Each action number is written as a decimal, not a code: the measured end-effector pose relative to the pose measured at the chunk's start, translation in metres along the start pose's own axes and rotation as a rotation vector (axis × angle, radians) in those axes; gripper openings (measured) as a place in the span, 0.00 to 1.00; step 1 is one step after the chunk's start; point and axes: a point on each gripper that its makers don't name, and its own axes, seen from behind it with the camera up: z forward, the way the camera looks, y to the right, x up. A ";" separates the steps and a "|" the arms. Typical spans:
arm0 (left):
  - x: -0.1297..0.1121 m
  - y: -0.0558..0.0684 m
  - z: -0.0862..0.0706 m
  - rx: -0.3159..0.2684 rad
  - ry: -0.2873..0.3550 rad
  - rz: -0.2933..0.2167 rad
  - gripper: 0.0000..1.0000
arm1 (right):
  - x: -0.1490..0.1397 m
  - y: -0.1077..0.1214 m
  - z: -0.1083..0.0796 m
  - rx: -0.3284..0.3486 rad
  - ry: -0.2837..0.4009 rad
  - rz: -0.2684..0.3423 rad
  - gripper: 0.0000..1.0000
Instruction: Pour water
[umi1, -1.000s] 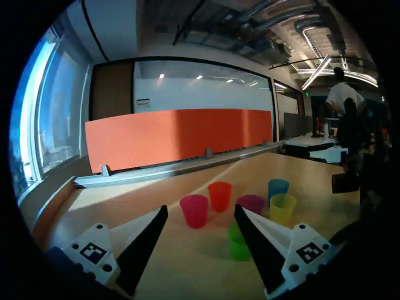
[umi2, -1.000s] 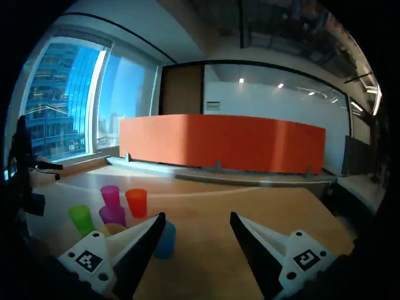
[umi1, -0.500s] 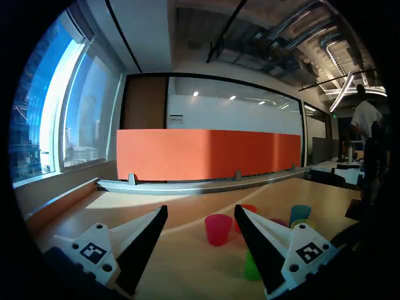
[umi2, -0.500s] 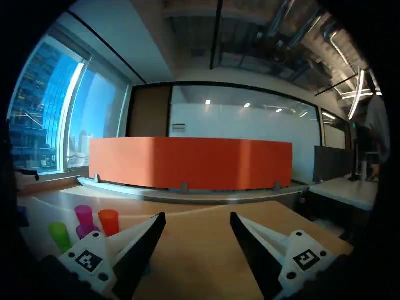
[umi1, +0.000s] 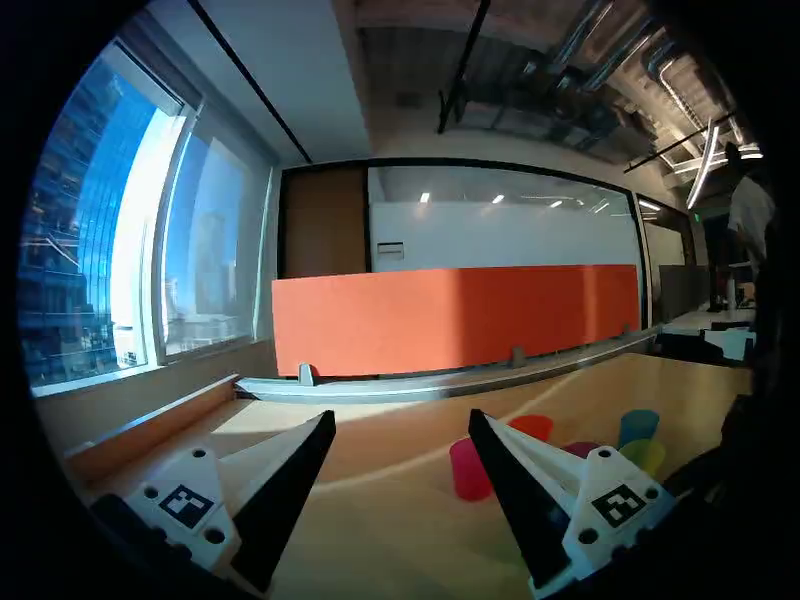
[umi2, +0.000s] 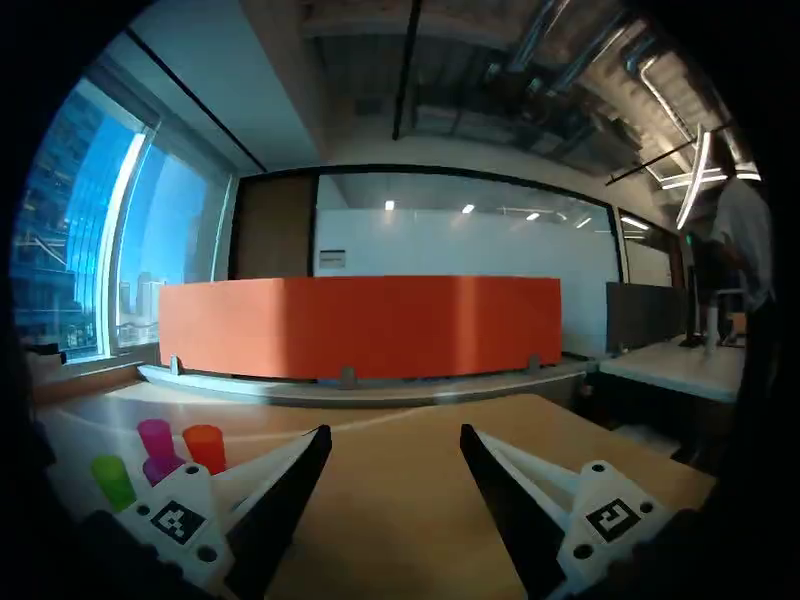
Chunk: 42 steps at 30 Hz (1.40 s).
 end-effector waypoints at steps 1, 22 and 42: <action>-0.001 0.000 0.000 0.005 -0.001 -0.002 0.99 | 0.002 -0.001 0.000 0.004 0.002 0.006 0.99; -0.043 -0.015 0.011 0.045 -0.004 -0.024 0.99 | -0.002 -0.011 -0.003 -0.007 -0.022 0.000 0.99; -0.073 -0.025 0.021 0.048 -0.015 -0.055 0.99 | 0.005 -0.016 0.000 -0.021 -0.022 -0.018 0.99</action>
